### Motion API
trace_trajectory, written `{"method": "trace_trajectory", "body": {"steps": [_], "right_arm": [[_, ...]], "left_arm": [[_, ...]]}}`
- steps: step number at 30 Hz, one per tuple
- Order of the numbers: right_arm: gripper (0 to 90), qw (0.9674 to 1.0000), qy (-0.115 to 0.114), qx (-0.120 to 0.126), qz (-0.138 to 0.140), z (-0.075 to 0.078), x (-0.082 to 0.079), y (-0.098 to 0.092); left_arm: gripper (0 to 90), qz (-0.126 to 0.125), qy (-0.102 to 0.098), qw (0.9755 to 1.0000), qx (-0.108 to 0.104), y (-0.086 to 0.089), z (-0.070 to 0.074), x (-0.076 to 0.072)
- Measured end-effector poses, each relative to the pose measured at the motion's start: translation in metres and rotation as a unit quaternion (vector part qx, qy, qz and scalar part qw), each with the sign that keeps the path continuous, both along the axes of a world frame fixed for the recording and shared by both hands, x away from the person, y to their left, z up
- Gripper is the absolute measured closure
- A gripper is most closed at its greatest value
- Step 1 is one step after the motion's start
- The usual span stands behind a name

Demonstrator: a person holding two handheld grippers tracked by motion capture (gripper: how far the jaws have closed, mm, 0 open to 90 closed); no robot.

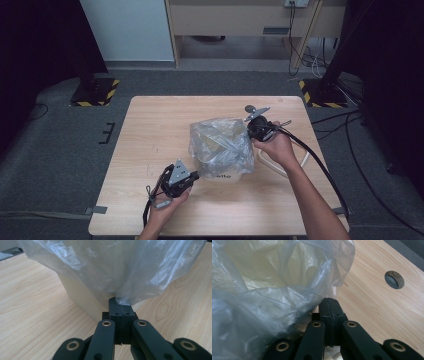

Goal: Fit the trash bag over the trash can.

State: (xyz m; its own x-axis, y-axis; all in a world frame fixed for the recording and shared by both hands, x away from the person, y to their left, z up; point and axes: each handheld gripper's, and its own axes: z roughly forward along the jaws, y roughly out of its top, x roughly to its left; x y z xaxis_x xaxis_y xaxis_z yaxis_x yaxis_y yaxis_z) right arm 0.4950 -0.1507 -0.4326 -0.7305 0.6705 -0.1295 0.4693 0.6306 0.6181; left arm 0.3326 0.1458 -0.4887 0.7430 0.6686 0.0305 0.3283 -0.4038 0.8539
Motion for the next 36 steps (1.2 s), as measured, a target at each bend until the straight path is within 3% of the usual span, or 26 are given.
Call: {"method": "trace_trajectory", "body": {"steps": [6, 9, 12, 17, 21, 23, 28, 30, 31, 36], "right_arm": [[90.0, 1.0, 0.0, 0.003, -0.001, -0.001, 0.001, -0.001], [90.0, 1.0, -0.004, 0.0, -0.003, 0.0, 0.0, 0.0], [90.0, 1.0, -0.009, 0.002, -0.003, -0.001, 0.0, 0.0], [90.0, 0.9999, -0.015, 0.005, -0.003, 0.0, -0.002, 0.001], [90.0, 0.9998, -0.021, 0.003, -0.002, 0.0, -0.002, 0.001], [90.0, 0.9998, -0.021, 0.002, -0.005, 0.001, -0.002, 0.001], [90.0, 0.9996, -0.026, 0.006, -0.009, 0.002, -0.002, 0.001], [90.0, 0.9996, -0.026, 0.004, -0.009, 0.003, -0.002, 0.001], [90.0, 0.9996, -0.026, 0.004, -0.009, 0.003, -0.002, 0.0], [90.0, 0.9996, -0.028, 0.005, -0.008, 0.003, -0.003, 0.0]], "left_arm": [[90.0, 0.0, 0.0, 1.0, 0.001, 0.001, -0.001, 0.0], [89.9, 0.012, -0.009, 0.9999, -0.004, 0.003, 0.001, -0.001], [73.6, 0.033, -0.017, 0.9991, -0.018, 0.006, 0.005, -0.002], [48.5, 0.046, -0.034, 0.9979, -0.029, 0.011, 0.017, -0.005], [34.6, 0.04, -0.05, 0.9976, -0.028, 0.012, 0.027, -0.008], [31.6, 0.025, -0.061, 0.9971, -0.037, 0.012, 0.032, -0.007], [26.4, 0.013, -0.073, 0.9963, -0.045, 0.009, 0.043, -0.011], [24.9, 0.014, -0.063, 0.9971, -0.041, 0.006, 0.047, -0.016], [24.2, -0.001, -0.078, 0.9961, -0.041, 0.004, 0.05, -0.015], [20.9, -0.008, -0.081, 0.9954, -0.05, 0.0, 0.058, -0.02]]}}
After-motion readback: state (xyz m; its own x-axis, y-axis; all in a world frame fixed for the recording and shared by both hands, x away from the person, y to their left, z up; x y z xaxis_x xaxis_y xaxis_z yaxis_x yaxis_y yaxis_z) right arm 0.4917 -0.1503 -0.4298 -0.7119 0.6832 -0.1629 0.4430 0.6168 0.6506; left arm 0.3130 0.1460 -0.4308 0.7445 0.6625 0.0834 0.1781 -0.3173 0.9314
